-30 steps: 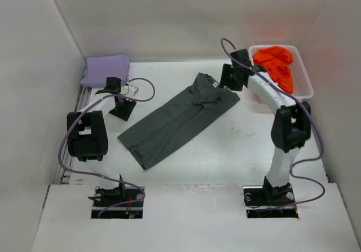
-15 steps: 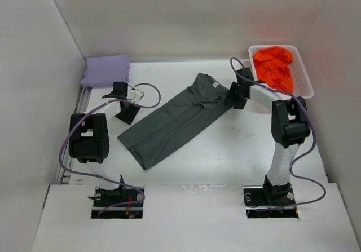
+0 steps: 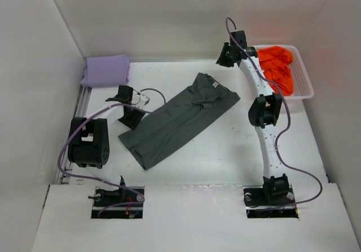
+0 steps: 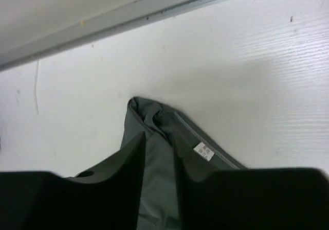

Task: Fold and stack the t-shirts
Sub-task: Rotate the tshirt 60 degrees

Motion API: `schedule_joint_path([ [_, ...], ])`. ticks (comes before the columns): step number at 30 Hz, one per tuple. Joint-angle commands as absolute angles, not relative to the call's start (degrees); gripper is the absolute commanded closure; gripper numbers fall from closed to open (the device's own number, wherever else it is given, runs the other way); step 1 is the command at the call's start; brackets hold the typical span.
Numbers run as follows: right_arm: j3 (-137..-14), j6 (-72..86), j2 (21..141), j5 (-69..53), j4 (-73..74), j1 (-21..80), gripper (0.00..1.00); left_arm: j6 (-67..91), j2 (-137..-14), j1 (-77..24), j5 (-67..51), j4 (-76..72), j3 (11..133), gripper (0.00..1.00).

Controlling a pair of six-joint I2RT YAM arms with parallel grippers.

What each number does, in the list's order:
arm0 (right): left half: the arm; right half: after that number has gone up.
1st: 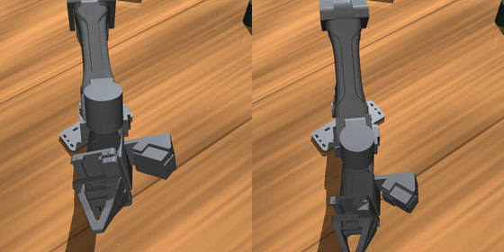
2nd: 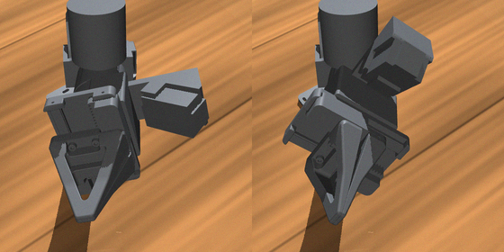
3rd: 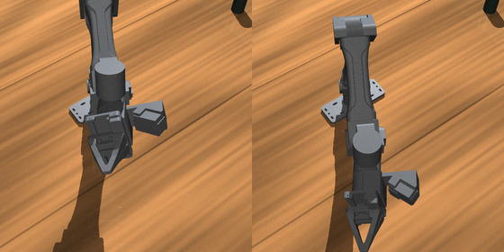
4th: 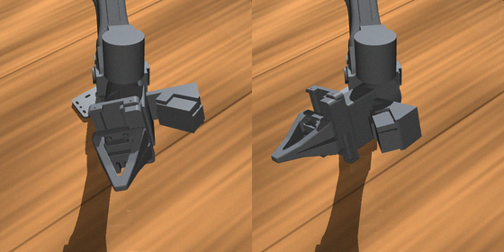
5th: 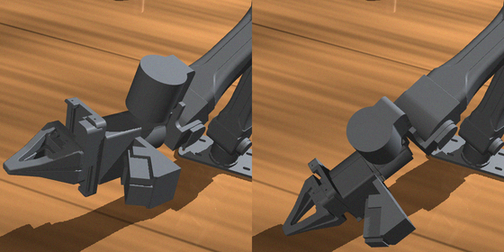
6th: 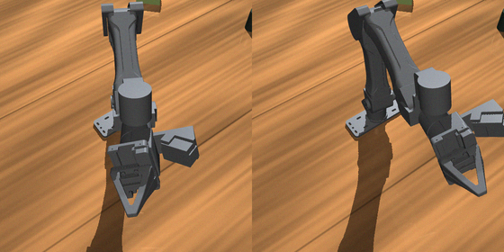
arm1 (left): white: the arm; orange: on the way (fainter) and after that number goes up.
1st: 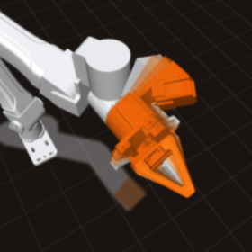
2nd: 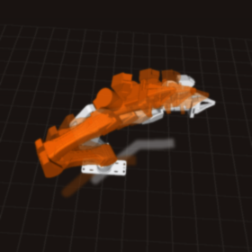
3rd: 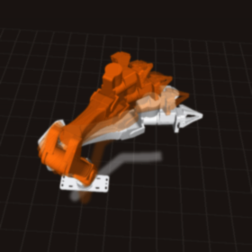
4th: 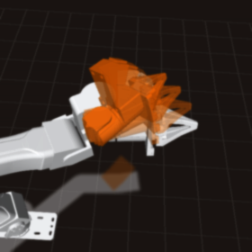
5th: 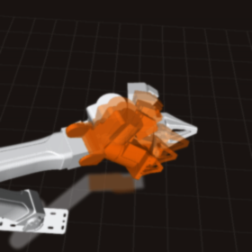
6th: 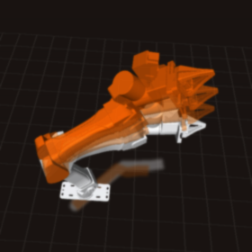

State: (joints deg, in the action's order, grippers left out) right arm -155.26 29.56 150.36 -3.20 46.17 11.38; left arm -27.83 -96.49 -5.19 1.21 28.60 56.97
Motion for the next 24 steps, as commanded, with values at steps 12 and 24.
schedule_joint_path([
  [12, -79.14, 31.88, 98.18, 7.21, 19.80, 18.07, 0.34, -27.60, -98.17, -5.66, -0.09, 34.54, 53.27, 0.48],
  [24, -89.91, 44.21, 117.24, 2.64, 24.60, 9.27, 0.37, -28.74, -99.76, -10.32, -1.58, 36.38, 49.05, 0.81],
])
